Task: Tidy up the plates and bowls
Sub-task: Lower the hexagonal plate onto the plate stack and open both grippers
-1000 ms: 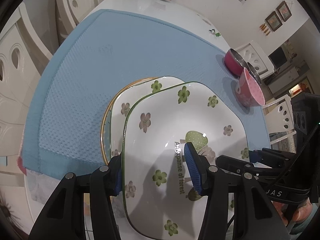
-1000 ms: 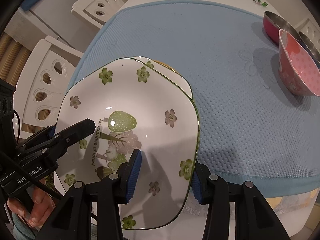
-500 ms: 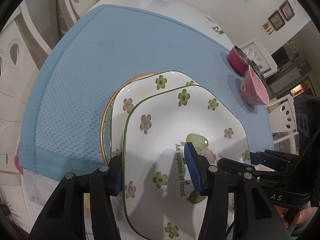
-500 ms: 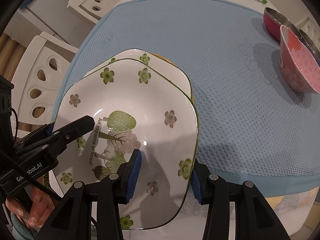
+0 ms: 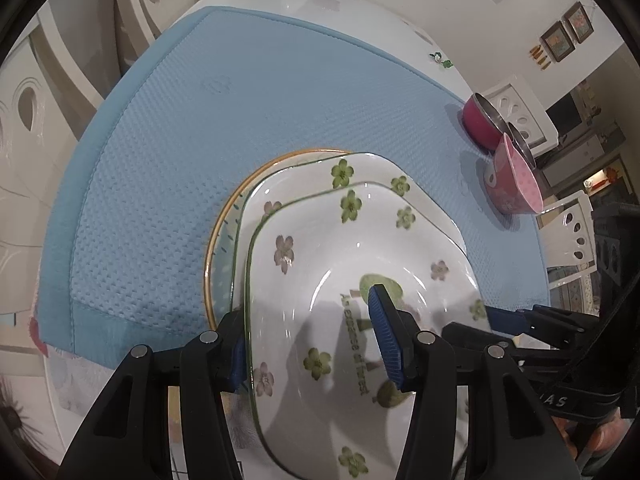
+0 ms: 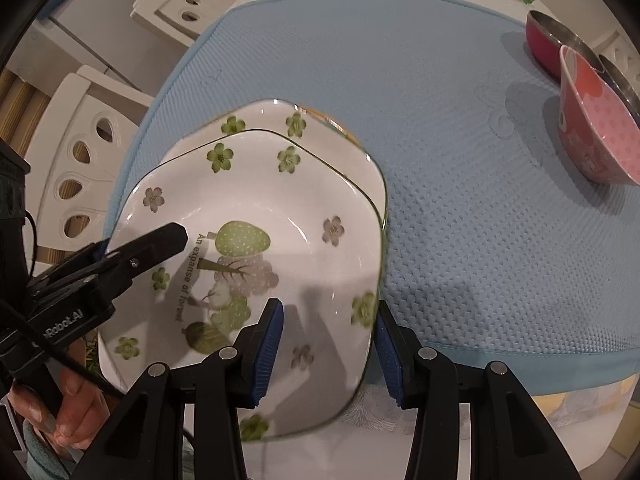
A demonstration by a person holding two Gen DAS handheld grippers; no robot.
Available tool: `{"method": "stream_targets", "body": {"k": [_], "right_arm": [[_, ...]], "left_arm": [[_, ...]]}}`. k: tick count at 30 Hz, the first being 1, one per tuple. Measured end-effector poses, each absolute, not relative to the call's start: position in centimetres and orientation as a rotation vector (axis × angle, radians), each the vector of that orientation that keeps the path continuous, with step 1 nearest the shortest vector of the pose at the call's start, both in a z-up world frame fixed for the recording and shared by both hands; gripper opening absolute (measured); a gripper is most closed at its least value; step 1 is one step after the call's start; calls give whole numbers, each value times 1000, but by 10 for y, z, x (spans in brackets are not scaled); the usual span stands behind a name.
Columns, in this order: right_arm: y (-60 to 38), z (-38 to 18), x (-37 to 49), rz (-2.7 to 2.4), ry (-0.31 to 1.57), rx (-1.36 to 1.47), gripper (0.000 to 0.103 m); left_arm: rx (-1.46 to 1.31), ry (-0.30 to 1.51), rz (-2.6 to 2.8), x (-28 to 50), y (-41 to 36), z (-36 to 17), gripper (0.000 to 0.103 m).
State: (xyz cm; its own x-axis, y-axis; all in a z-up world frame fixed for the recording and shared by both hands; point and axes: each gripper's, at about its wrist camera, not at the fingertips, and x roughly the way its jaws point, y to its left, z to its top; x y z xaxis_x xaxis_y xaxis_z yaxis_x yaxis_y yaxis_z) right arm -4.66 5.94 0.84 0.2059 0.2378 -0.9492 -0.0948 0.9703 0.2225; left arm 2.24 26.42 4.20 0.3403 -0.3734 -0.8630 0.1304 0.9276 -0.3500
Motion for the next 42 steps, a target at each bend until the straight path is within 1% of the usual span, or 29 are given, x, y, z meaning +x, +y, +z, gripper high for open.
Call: {"method": "stream_targets", "body": {"k": [6, 11, 14, 23, 27, 31, 32, 33, 36, 42], "right_arm": [[57, 23, -48, 232, 1304, 99, 44], [49, 26, -50, 215, 1299, 112, 44], [42, 25, -49, 186, 1295, 133, 44], [38, 12, -42, 129, 1339, 198, 44], [51, 2, -35, 134, 1381, 166, 44], [64, 3, -33, 154, 1383, 152, 44], [68, 4, -32, 157, 1382, 144, 47], [73, 4, -31, 143, 1383, 119, 48], [81, 5, -31, 115, 1379, 73, 50], [88, 6, -25, 91, 1371, 93, 53]], "left_arm": [[-248, 1172, -333, 27, 275, 50, 48], [-206, 1109, -250, 30, 293, 65, 49], [-233, 1093, -236, 35, 308, 70, 50], [-229, 1140, -270, 40, 297, 54, 50], [-205, 1175, -267, 39, 292, 44, 50], [-204, 1175, -261, 38, 294, 44, 50], [-203, 1175, -258, 37, 295, 43, 50], [-204, 1177, -254, 37, 297, 43, 50], [-215, 1184, -255, 35, 301, 40, 50], [-229, 1194, -256, 32, 303, 36, 50]]}}
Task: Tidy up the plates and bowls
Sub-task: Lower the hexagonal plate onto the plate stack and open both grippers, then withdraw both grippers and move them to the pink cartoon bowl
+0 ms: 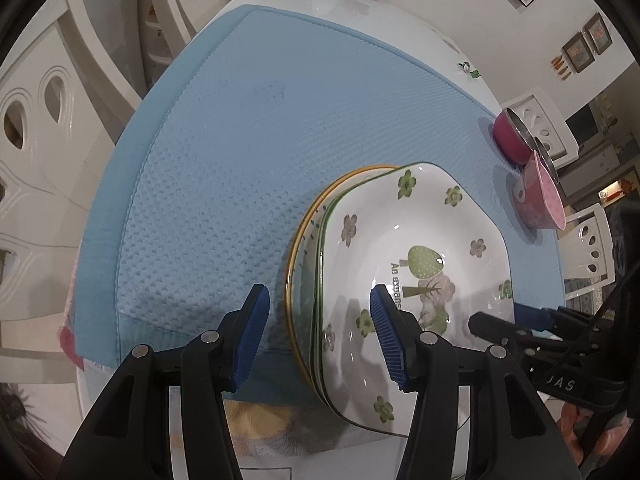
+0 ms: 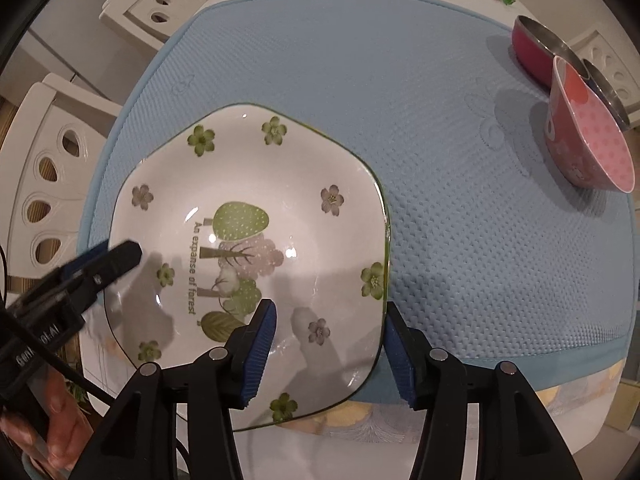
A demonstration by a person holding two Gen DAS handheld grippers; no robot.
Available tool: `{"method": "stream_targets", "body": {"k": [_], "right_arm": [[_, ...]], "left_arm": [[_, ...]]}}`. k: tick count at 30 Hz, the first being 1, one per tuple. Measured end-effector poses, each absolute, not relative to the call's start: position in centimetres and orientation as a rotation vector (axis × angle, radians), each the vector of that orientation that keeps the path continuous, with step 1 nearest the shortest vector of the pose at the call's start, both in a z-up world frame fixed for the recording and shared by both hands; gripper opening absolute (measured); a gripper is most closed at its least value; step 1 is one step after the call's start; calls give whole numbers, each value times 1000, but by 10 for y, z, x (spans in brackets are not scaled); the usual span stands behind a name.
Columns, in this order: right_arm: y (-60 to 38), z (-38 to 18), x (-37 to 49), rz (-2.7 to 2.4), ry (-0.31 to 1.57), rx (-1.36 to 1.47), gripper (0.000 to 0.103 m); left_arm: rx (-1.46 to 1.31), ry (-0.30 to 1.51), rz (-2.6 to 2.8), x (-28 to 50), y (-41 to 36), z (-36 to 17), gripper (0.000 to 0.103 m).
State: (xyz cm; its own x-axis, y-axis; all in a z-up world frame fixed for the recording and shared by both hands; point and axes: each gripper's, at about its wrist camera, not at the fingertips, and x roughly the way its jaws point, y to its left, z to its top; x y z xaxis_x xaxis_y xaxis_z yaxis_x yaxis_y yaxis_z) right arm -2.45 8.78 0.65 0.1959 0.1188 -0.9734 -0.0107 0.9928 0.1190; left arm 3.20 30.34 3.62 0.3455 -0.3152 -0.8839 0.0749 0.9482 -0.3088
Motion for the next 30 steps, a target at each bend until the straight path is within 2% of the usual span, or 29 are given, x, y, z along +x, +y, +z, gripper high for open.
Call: {"method": "stream_targets", "body": {"k": [18, 30], "right_arm": [[72, 23, -42, 176, 1331, 181, 53], [17, 35, -64, 194, 1309, 242, 53]], "left_arm": [[-195, 1133, -214, 36, 309, 57, 50], [-135, 1031, -232, 36, 266, 105, 50]]}}
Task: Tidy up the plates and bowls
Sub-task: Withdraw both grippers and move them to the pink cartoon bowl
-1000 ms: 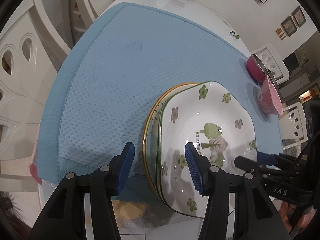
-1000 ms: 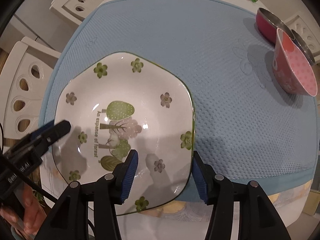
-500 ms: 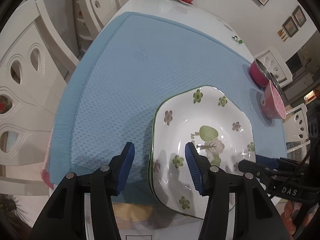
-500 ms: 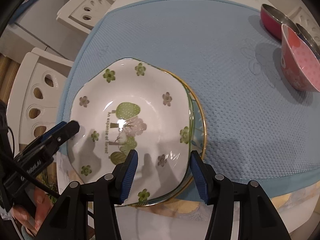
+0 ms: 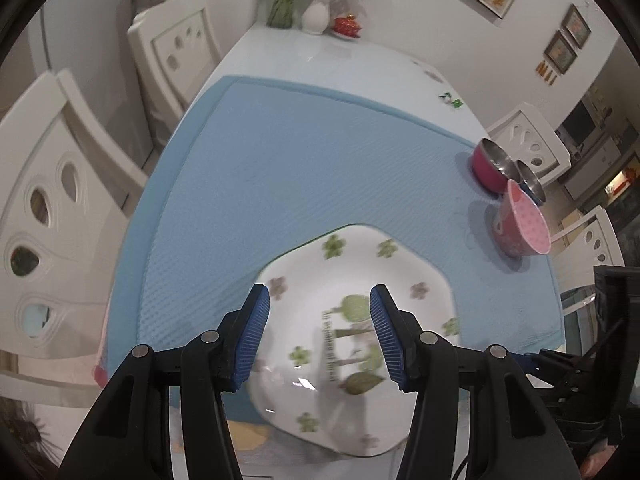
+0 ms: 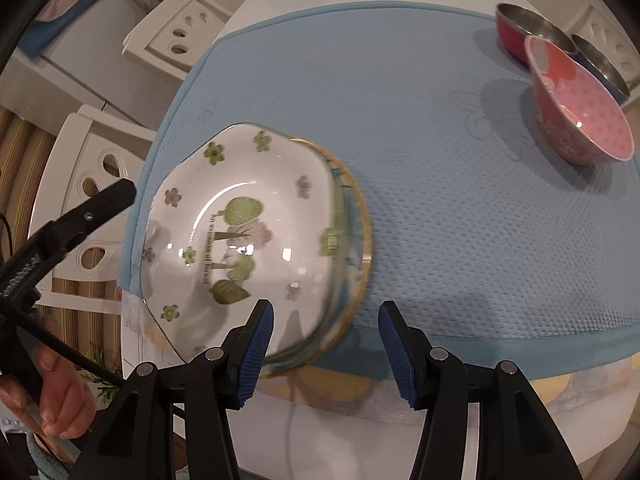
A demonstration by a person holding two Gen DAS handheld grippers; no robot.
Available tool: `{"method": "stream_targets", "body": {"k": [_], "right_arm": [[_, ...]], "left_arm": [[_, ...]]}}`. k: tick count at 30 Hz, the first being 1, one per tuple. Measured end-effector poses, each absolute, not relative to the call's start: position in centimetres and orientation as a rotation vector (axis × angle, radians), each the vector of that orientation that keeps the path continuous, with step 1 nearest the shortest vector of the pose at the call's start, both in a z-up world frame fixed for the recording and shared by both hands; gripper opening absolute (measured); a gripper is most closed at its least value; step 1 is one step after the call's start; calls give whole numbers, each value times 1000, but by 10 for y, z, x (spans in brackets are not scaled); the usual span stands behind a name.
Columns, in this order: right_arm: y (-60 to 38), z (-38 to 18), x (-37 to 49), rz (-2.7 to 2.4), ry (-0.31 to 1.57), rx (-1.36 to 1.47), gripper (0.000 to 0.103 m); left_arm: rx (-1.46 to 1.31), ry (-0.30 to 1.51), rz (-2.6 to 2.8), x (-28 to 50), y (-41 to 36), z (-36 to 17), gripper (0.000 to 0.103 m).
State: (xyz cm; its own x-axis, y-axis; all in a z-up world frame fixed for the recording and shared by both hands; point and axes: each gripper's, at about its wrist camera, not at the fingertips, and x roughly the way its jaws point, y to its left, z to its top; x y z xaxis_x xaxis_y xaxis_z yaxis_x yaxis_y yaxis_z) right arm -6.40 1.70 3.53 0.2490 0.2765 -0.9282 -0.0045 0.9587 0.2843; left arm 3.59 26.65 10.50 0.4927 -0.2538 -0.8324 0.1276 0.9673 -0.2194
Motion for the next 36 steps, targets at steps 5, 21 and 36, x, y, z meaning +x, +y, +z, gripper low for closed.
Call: {"method": "stream_targets", "body": {"k": [5, 21, 36], "right_arm": [[-20, 37, -72, 192, 1309, 261, 53], [-151, 38, -71, 142, 1301, 370, 53], [-264, 43, -25, 53, 1235, 434, 54]], "left_arm": [[-125, 1023, -232, 35, 225, 114, 50], [15, 1059, -322, 31, 62, 121, 65], [-208, 1105, -365, 77, 3, 103, 65]]}}
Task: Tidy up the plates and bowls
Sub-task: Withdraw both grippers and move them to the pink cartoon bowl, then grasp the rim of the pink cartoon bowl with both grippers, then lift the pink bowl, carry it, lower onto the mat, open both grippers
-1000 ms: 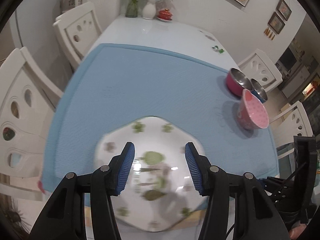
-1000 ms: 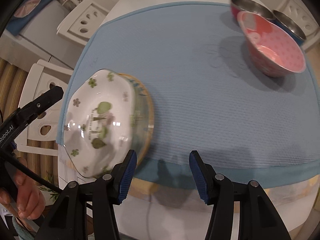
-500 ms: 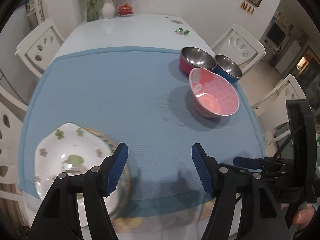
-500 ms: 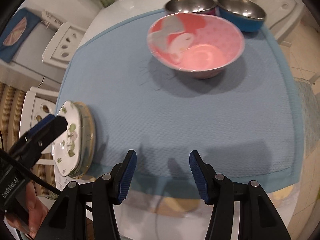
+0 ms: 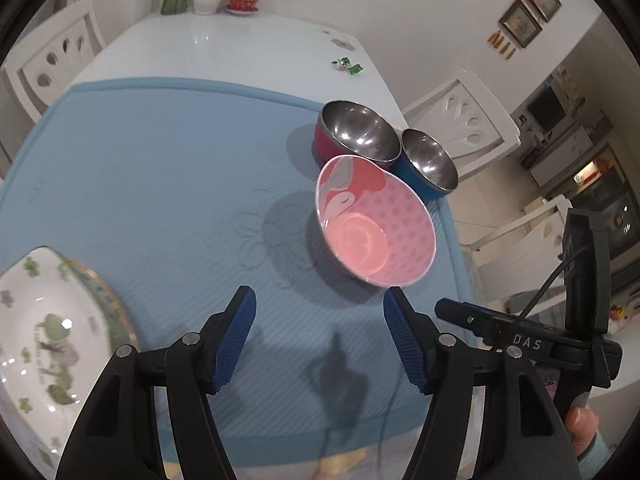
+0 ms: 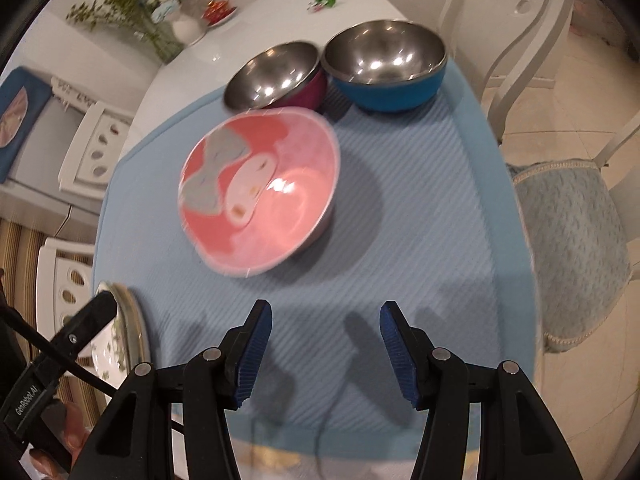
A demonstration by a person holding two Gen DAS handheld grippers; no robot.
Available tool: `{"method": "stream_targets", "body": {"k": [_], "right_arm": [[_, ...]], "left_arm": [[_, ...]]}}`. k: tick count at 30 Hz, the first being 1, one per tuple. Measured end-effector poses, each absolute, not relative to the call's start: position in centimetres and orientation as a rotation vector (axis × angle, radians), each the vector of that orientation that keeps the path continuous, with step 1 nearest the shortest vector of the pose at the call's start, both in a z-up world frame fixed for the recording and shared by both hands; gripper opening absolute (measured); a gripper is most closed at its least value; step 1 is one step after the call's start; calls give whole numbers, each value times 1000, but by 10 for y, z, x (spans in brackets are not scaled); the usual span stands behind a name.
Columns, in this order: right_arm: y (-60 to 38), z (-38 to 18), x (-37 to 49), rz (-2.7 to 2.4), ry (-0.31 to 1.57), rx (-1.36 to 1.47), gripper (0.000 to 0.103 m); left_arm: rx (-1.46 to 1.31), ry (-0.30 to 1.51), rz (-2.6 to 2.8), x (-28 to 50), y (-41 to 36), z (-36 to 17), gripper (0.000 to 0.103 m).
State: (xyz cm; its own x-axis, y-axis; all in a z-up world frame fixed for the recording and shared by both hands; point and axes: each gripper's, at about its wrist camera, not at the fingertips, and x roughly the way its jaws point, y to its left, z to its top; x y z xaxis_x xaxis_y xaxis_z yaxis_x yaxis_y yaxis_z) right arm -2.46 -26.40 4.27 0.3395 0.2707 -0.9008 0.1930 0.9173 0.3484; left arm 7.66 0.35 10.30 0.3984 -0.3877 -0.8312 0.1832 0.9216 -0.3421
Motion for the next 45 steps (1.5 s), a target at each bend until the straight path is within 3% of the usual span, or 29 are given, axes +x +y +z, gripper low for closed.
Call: {"method": "stream_targets", "body": {"k": [14, 17, 22, 23, 24, 28, 45], "right_arm": [[-287, 5, 56, 88, 1263, 458, 55], [-280, -1, 65, 107, 1255, 399, 55], [-268, -4, 75, 140, 1215, 291, 55], [-265, -2, 75, 131, 1196, 263, 53], [-263, -2, 74, 118, 1181, 238, 45], [-249, -3, 73, 157, 1172, 178, 23], [-216, 43, -27, 174, 1123, 134, 23]], "left_arm": [[-196, 1224, -332, 144, -41, 45, 61], [-154, 1241, -341, 150, -50, 36, 32], [-150, 1275, -365, 155, -58, 24, 30], [-155, 1276, -365, 155, -58, 23, 30], [-164, 1274, -364, 156, -58, 21, 28], [-136, 1244, -356, 156, -62, 21, 14], [-91, 1092, -390, 97, -30, 80, 14]]}}
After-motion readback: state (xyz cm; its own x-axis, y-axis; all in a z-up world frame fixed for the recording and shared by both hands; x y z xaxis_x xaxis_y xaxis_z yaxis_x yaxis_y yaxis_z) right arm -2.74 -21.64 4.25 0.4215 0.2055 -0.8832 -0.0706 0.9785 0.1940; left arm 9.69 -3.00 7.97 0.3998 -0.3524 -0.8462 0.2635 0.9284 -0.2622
